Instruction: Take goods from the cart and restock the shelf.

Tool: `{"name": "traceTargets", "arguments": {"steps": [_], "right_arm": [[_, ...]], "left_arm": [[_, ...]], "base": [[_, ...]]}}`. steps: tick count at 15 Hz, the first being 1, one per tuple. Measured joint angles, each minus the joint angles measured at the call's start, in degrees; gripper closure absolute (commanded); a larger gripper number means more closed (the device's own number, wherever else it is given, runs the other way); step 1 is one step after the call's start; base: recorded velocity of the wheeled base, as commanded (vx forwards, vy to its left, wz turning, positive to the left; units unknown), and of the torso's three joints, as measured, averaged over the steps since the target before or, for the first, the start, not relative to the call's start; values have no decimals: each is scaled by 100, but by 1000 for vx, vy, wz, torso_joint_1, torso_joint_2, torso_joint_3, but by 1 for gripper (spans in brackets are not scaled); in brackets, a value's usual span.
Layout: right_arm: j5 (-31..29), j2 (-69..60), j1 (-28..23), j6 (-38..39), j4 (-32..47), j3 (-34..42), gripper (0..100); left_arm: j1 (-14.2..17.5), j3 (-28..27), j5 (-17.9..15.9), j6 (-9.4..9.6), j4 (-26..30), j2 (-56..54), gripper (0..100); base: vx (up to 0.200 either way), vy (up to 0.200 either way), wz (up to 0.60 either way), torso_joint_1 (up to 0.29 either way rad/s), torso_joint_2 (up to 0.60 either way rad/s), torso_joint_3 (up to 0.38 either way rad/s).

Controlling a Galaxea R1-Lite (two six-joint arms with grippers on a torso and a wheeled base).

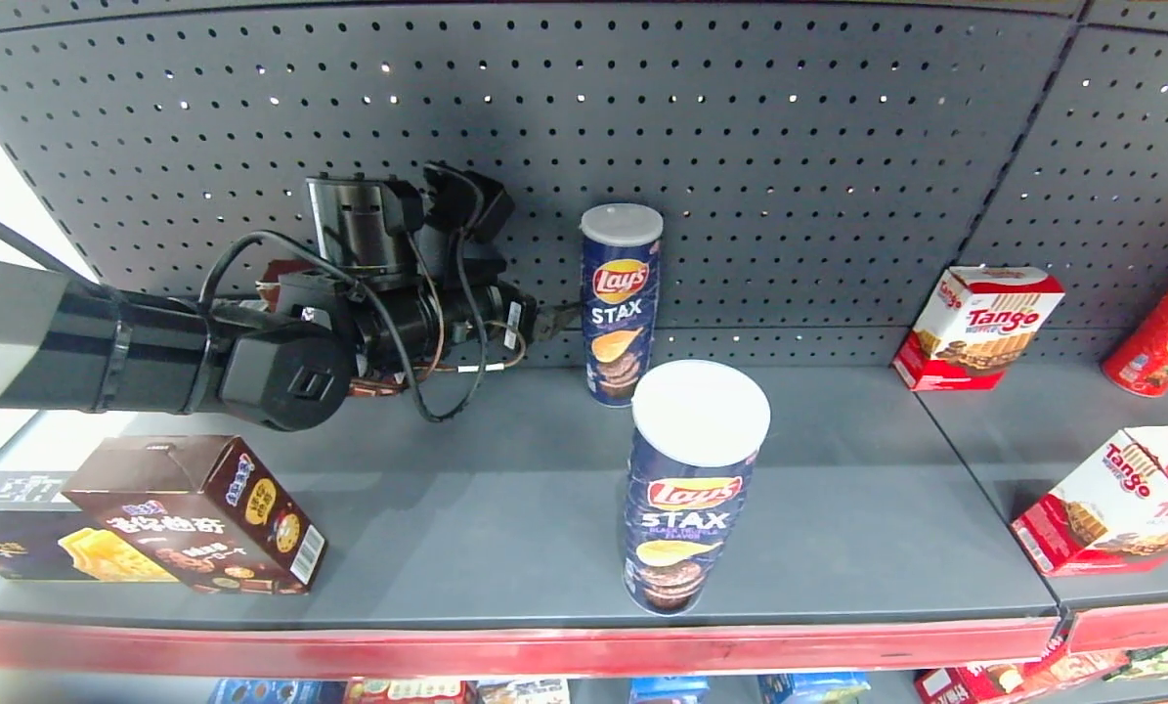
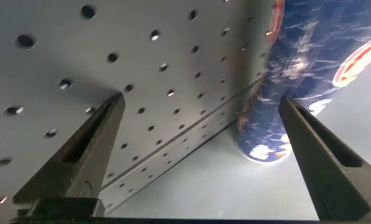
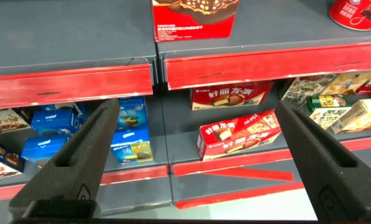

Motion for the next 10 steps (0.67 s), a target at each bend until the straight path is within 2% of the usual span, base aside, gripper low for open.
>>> {"name": "traceTargets", "arguments": {"steps": [5, 7, 10], "right_arm": [[1, 0, -4, 2, 2, 0, 0], [1, 0, -4, 2, 0, 0, 0], [1, 0, -4, 2, 2, 0, 0]], "left_arm": [[-52, 210, 77, 149, -167, -2, 0], [-138, 315, 321, 216, -222, 30, 0], [-185, 349, 695, 219, -224, 151, 0]], "base": [[0, 0, 0, 0, 0, 0], [0, 0, 0, 0, 0, 0], [0, 0, 0, 0, 0, 0]]}}
